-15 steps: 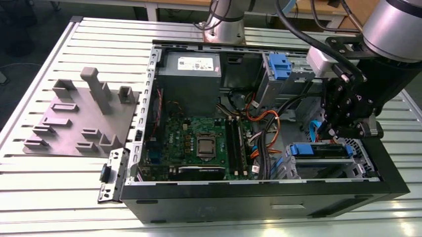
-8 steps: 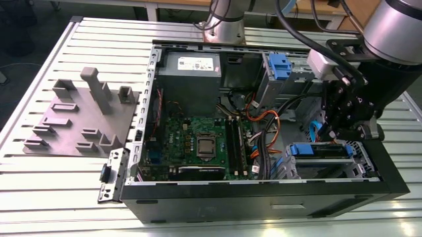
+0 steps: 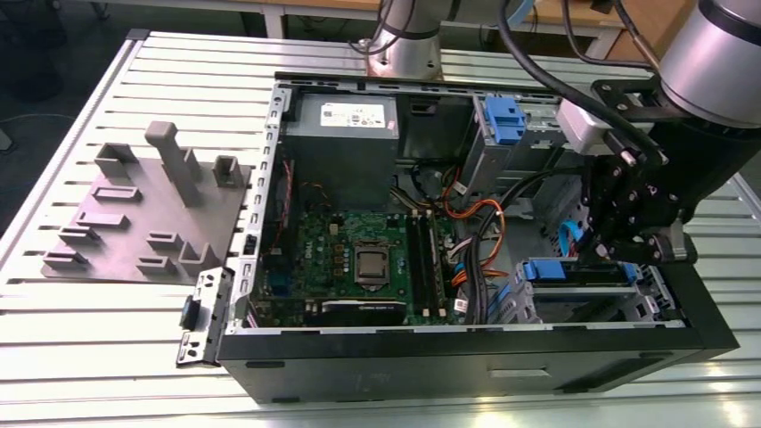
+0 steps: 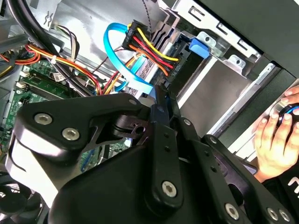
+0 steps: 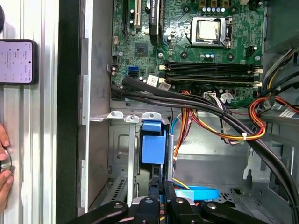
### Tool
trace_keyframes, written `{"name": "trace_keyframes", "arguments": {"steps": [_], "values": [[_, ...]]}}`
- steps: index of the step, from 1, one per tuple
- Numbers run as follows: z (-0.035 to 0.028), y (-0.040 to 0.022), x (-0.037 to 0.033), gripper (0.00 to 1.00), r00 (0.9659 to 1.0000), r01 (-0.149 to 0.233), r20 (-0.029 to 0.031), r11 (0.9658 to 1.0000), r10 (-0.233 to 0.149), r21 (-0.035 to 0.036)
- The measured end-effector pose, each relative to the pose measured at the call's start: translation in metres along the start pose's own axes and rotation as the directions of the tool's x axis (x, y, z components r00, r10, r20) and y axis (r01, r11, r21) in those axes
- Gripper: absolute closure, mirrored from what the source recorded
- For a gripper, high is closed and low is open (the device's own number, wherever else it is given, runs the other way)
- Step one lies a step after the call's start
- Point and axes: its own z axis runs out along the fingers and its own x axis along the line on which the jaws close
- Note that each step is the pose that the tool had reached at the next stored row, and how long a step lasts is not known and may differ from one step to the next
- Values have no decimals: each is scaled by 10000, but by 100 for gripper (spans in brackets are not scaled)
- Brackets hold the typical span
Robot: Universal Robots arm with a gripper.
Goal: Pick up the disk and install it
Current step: 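Insert the second disk wire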
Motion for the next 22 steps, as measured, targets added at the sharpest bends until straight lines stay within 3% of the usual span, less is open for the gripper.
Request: {"name": "trace_keyframes", "arguments": {"steps": [22], "values": [[45,-27,28,84,10000,0,-1,10000,0,0]]}}
